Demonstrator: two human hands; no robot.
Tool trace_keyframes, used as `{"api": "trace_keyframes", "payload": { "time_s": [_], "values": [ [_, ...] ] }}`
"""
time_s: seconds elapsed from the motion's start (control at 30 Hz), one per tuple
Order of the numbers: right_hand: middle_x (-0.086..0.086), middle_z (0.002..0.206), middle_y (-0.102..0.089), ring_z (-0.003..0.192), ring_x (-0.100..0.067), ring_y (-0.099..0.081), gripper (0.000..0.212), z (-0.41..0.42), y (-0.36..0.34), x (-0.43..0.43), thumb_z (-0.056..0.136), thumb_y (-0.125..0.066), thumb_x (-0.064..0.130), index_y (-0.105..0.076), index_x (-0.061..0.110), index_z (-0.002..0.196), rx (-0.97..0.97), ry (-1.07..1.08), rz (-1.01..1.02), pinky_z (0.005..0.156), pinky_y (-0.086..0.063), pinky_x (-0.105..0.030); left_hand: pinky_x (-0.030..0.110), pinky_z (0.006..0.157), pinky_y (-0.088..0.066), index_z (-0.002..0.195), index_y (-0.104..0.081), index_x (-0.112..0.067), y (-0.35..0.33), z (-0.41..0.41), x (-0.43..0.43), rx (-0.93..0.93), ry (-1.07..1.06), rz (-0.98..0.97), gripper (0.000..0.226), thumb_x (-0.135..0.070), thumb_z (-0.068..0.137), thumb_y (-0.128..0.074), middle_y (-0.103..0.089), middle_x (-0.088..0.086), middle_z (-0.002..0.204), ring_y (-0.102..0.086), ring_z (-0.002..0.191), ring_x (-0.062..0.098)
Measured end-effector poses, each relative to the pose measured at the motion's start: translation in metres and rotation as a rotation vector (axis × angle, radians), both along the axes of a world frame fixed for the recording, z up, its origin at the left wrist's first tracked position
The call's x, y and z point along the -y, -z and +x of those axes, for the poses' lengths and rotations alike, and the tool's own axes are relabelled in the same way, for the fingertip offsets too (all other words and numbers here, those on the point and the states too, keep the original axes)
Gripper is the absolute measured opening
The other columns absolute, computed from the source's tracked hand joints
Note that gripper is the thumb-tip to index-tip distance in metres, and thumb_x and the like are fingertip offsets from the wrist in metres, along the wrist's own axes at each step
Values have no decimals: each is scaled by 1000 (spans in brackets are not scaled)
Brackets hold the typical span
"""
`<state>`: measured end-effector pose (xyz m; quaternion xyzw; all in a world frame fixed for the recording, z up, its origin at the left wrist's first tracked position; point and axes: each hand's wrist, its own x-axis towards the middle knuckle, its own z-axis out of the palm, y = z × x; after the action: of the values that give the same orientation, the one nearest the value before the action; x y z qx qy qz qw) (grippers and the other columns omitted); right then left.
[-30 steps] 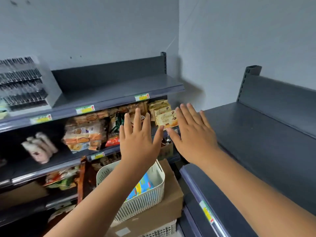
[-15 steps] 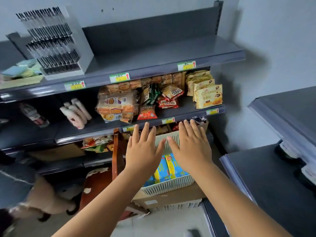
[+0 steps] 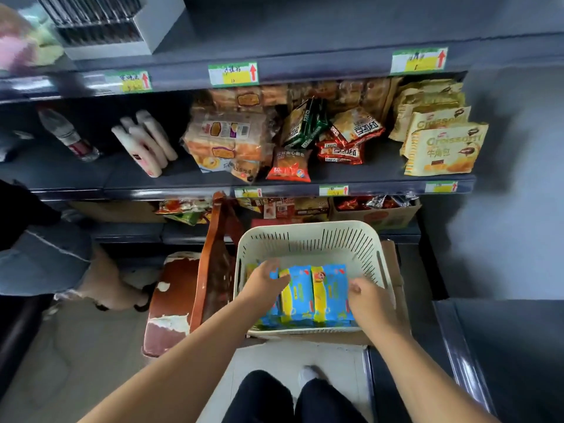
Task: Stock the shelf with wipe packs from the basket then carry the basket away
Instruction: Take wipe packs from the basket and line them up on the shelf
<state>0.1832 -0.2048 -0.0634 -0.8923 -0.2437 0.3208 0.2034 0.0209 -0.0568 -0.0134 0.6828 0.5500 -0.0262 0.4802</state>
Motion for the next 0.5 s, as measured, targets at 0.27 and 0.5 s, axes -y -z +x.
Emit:
{"api": "trace_keyframes", "payload": {
  "time_s": [0.27,0.5],
  "values": [
    [1,99,-63,87,-27,-68,43,-10,58,-29,75,-73,51,-57,23,103,61,-4,-122,75,-57,-42,44,104,-47,147,-40,-17,83,18,-49,-387,454,296,69,-1,82,-56,-49,10,147,-43,135,34],
    [-10,98,-65,96,-33,-62,31,-30,61,-37,79,-73,31,-64,9,99,431,-32,-147,72,-51,-38,39,75,-47,116,-65,-12,104,26,-74,-503,612,448,38,-17,79,-74,-61,11,115,-58,112,33]
  ]
}}
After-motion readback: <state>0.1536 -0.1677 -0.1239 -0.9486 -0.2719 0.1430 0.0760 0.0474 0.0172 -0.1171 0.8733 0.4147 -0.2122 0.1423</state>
